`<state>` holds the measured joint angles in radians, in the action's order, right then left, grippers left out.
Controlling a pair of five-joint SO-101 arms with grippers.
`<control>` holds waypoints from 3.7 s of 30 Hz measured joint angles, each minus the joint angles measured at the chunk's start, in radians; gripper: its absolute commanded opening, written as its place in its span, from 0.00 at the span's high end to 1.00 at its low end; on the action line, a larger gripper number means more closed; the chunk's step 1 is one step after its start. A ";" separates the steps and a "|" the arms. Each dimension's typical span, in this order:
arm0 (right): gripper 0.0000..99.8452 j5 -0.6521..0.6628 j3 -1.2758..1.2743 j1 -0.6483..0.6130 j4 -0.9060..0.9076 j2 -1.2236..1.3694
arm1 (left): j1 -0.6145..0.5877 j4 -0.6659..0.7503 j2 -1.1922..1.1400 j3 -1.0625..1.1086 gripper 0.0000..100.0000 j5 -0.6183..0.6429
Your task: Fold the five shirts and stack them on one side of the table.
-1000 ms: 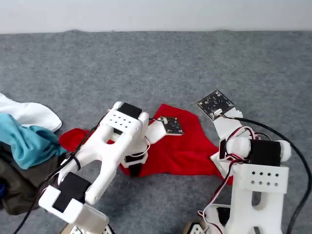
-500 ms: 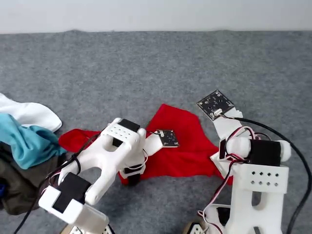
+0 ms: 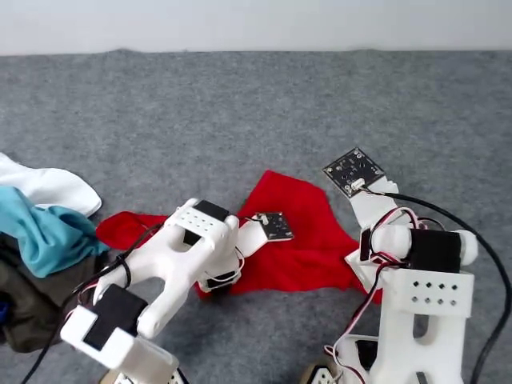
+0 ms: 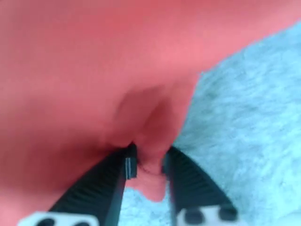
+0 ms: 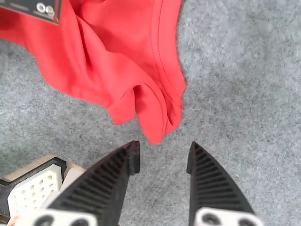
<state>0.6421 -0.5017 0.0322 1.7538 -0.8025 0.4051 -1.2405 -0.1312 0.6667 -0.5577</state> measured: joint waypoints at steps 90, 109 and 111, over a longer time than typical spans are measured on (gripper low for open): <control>0.96 -0.077 0.891 -0.299 -0.325 1.323 | -0.914 -0.315 0.684 -0.187 0.99 -0.037; 0.96 -0.155 0.895 -0.331 0.000 1.284 | -0.899 -0.313 0.684 -0.187 0.99 -0.037; 0.96 -0.180 0.852 -0.342 0.000 1.220 | -0.879 -0.313 0.684 -0.187 0.99 -0.020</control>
<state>0.4626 0.3498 -0.3099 1.7538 0.4173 -0.4741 -1.5535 0.5531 0.4795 -0.5777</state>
